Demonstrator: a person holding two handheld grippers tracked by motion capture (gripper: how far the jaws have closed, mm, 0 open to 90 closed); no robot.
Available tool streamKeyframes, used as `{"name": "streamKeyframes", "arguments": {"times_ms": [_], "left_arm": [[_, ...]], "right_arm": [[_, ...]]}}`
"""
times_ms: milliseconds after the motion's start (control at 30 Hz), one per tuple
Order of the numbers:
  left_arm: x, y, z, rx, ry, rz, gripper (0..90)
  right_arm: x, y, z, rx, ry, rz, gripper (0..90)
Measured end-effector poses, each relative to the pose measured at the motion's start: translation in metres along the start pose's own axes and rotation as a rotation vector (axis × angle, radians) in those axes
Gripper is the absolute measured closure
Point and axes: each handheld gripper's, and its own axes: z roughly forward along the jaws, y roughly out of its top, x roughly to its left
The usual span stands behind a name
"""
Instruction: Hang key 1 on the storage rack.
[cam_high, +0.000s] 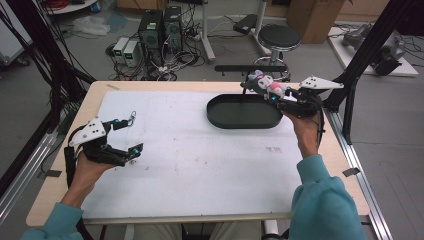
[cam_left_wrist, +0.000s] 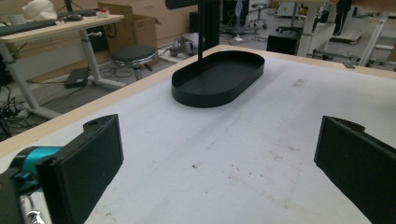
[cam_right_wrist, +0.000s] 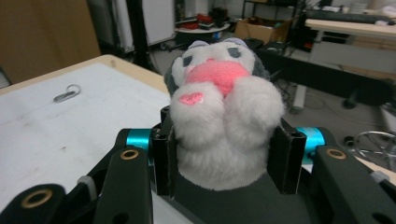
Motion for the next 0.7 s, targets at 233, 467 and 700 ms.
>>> {"name": "streamKeyframes", "arguments": {"times_ms": [233, 467, 700], "left_arm": [[0.003, -0.007, -0.01, -0.019, 0.018, -0.022, 1.7], [0.006, -0.016, -0.018, -0.027, 0.035, -0.039, 1.7], [0.003, -0.02, -0.018, -0.014, 0.039, -0.03, 1.7]], "right_arm": [[-0.009, 0.007, -0.003, -0.005, -0.056, 0.012, 53.1], [-0.016, 0.012, -0.003, -0.018, -0.087, 0.035, 53.1], [-0.021, 0.015, 0.004, -0.028, -0.103, 0.044, 53.1]]}}
